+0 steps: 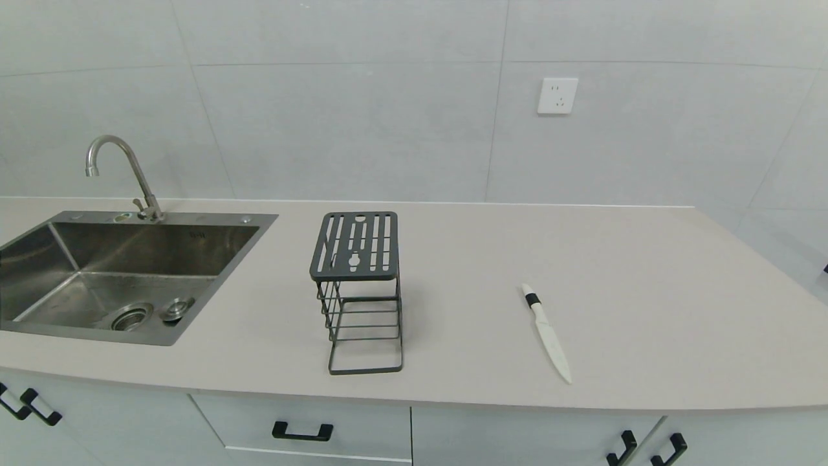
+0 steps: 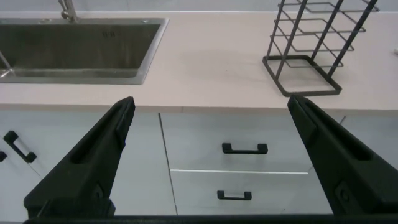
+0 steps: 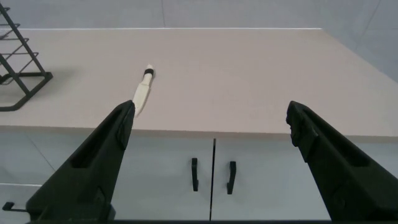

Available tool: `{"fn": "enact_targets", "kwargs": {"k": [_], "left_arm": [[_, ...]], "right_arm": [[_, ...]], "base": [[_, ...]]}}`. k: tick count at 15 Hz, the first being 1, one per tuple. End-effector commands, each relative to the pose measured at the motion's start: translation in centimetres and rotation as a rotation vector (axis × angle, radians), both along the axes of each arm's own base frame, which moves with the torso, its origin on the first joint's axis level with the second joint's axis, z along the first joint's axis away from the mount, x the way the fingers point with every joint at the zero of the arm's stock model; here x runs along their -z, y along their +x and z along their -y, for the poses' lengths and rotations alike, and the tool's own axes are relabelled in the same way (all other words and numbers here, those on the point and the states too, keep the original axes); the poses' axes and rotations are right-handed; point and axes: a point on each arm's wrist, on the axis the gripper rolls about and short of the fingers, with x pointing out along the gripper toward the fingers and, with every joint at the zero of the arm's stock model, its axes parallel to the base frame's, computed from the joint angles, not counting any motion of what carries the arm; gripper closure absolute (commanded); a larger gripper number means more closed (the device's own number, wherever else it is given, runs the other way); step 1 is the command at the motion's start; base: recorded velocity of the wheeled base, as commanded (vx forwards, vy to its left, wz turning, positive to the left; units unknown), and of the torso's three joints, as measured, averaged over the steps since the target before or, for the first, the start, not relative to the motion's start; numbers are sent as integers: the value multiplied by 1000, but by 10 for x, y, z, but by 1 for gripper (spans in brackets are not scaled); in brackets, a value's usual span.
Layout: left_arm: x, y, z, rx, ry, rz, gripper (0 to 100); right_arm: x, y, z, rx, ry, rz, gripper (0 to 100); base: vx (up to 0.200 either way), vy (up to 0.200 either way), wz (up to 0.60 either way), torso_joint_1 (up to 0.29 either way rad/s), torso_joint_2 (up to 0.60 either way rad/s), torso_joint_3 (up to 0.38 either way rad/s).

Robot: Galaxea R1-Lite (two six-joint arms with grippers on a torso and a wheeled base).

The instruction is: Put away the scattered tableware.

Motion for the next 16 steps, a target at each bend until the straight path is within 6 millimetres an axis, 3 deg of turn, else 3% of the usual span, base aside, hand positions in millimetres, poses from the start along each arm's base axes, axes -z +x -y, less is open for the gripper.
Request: {"fn": "enact_targets", "kwargs": {"k": [1, 5, 13, 16], "left_arm": [[0, 0, 0, -2, 1, -2, 0], [0, 0, 0, -3, 1, -2, 0], [0, 0, 0, -5, 1, -2, 0], [0, 0, 0, -6, 1, -2, 0]], "right_arm": [[0, 0, 0, 0, 0, 0, 0], [0, 0, 0, 0, 0, 0, 0], [0, 0, 0, 0, 0, 0, 0], [0, 0, 0, 0, -1, 0, 0]], "base": [[0, 0, 0, 286, -564, -271], [0, 0, 0, 215, -422, -208], [0, 0, 0, 5, -7, -6], [0, 0, 0, 180, -6, 162]]}}
